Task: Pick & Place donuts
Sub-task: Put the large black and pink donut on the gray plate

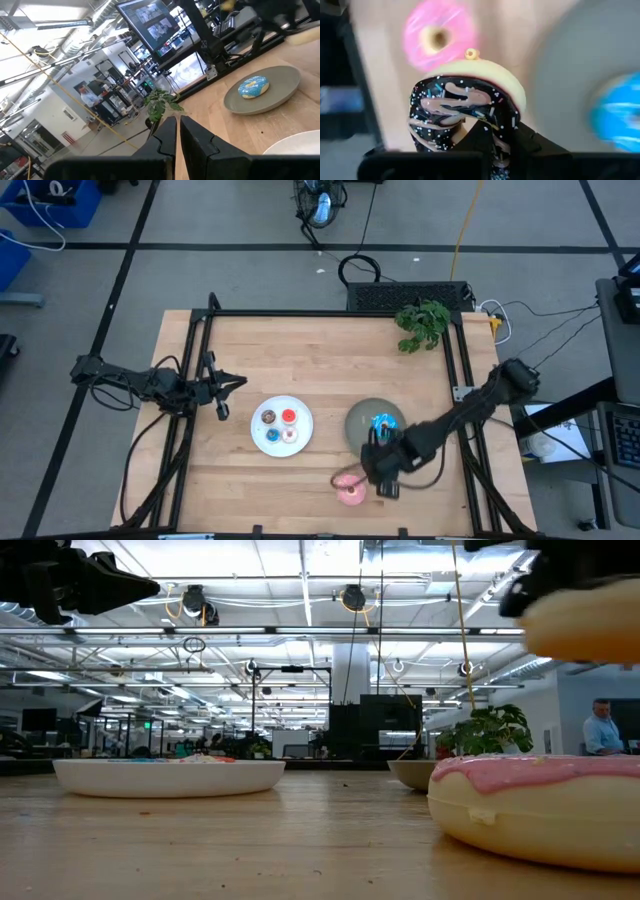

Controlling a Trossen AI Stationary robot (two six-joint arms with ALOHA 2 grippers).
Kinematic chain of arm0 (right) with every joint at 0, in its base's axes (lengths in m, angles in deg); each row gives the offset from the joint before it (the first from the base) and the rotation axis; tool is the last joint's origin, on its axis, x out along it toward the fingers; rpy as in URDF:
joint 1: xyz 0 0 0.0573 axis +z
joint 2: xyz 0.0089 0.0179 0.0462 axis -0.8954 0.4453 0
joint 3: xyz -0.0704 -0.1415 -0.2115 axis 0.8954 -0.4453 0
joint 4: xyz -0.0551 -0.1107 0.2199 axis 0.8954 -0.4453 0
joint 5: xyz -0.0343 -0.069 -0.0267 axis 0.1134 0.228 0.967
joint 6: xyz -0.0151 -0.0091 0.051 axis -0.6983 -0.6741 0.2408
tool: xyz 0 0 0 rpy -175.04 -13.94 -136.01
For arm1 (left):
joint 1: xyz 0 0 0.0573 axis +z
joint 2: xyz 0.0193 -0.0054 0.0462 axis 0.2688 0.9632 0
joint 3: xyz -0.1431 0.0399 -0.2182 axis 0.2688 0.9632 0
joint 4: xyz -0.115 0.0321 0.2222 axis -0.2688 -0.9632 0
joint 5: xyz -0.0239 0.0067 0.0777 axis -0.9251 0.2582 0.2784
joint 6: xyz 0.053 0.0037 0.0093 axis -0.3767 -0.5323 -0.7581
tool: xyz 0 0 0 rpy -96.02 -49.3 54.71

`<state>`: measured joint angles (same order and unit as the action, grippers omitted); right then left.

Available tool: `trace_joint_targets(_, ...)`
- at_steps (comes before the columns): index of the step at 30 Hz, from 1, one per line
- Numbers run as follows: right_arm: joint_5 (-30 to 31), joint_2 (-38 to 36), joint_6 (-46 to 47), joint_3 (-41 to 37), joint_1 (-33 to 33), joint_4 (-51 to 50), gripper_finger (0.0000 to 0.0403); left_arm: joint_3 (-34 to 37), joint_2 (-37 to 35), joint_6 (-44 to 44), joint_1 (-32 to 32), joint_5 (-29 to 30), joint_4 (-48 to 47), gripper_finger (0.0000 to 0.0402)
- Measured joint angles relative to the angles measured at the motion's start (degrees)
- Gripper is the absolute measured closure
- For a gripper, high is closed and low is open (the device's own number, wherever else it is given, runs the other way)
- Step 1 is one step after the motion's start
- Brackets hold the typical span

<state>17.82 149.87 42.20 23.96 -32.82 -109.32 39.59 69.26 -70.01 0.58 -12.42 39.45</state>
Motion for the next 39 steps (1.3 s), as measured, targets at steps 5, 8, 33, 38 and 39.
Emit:
trace_joint_targets(5,4.1,-5.42,-2.5,0.02,-6.33,-2.51,0.0392,0.0,0.0,0.0,0.01,-0.02,-0.02,0.0371)
trace_joint_targets(8,4.1,-7.11,-6.02,0.02,-9.99,-1.61,0.0385,0.0,-0.01,0.0,0.01,-0.03,-0.03,0.0371)
trace_joint_targets(33,-2.01,9.27,-13.06,0.07,-24.42,3.58,0.039,0.0,0.01,-0.09,-0.01,0.02,-1.65,0.0371)
trace_joint_targets(38,-1.99,10.51,-13.18,0.07,-24.42,3.12,0.039,0.0,0.01,-0.09,0.0,0.0,-1.7,0.0371)
trace_joint_targets(39,-1.99,10.71,-13.18,0.07,-24.42,3.12,0.039,0.0,0.01,-0.09,0.0,0.0,-1.72,0.0371)
